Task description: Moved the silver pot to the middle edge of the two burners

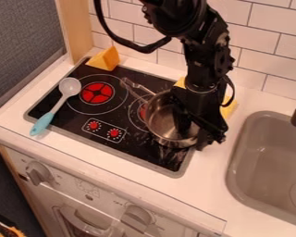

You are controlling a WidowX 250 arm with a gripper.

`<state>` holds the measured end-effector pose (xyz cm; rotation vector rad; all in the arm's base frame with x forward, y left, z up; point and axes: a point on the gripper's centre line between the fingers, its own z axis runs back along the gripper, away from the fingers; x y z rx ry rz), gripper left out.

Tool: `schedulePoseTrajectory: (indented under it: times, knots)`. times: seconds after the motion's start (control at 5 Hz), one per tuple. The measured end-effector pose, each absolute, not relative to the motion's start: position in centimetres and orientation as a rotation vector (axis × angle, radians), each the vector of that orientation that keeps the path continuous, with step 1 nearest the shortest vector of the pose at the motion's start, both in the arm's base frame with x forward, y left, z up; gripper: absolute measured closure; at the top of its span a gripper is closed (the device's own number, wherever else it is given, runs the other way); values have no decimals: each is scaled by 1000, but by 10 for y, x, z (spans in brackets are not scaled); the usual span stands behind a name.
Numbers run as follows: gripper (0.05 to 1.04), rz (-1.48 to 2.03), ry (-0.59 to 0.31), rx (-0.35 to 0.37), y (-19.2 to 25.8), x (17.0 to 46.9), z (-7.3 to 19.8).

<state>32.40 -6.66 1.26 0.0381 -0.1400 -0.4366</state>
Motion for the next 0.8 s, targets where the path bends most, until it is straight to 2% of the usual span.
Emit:
schedulePoseTrajectory:
  times: [0.2, 0.4, 0.6, 0.8]
  knots:
    - [709, -449, -137, 39, -66, 324, 13]
    - [919, -458, -137, 41, -66, 324, 13]
    - [995, -466, -148, 47, -65, 321, 14]
    - [1004, -415, -193, 58, -46, 297, 51]
